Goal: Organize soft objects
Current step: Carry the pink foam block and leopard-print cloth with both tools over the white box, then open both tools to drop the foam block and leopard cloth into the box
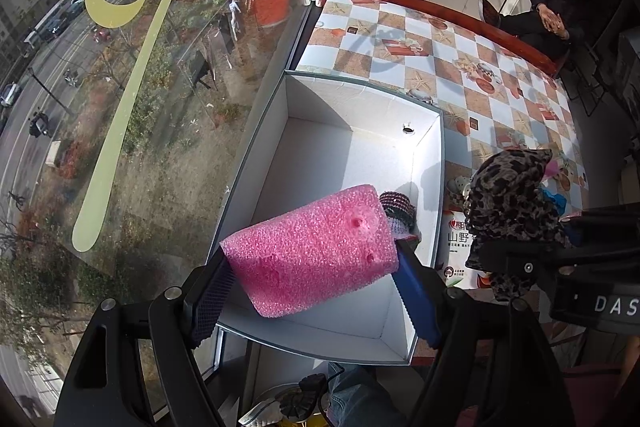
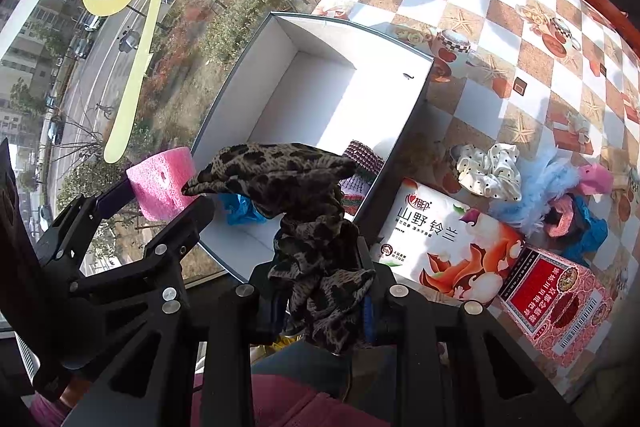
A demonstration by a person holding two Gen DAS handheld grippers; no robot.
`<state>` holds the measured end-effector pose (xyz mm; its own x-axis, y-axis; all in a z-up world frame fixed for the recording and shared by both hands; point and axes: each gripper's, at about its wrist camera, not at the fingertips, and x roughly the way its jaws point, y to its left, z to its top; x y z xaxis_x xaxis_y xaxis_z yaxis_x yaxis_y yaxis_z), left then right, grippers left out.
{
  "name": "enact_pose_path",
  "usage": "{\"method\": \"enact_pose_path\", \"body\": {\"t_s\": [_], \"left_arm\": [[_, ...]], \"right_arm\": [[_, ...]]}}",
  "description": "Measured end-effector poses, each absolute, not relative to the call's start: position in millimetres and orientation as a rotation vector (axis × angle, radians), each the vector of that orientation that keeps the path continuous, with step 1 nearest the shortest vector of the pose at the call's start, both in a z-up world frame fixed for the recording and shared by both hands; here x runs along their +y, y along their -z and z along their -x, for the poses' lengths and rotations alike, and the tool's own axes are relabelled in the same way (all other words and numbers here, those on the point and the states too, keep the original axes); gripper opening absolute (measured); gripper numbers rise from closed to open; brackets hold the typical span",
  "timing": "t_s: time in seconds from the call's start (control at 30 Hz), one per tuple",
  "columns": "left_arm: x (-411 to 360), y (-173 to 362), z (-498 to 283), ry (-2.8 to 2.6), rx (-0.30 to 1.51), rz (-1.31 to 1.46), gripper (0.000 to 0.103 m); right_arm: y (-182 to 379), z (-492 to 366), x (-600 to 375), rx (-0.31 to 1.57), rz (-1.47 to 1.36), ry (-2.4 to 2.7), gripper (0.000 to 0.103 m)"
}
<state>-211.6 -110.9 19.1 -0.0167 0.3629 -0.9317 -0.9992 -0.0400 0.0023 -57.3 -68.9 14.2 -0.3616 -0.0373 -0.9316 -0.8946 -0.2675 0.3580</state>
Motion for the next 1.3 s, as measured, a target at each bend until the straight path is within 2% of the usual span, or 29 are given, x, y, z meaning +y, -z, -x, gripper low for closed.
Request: {"method": "enact_pose_path", "body": {"t_s": [1.3], "left_arm": [[-108.9,-6.7,213.3,-1.387,0.948,0.986,0.079]], "right_arm": [[-5.0,68.9,-59.6,1.362,1.212,-1.702,0.030]]}}
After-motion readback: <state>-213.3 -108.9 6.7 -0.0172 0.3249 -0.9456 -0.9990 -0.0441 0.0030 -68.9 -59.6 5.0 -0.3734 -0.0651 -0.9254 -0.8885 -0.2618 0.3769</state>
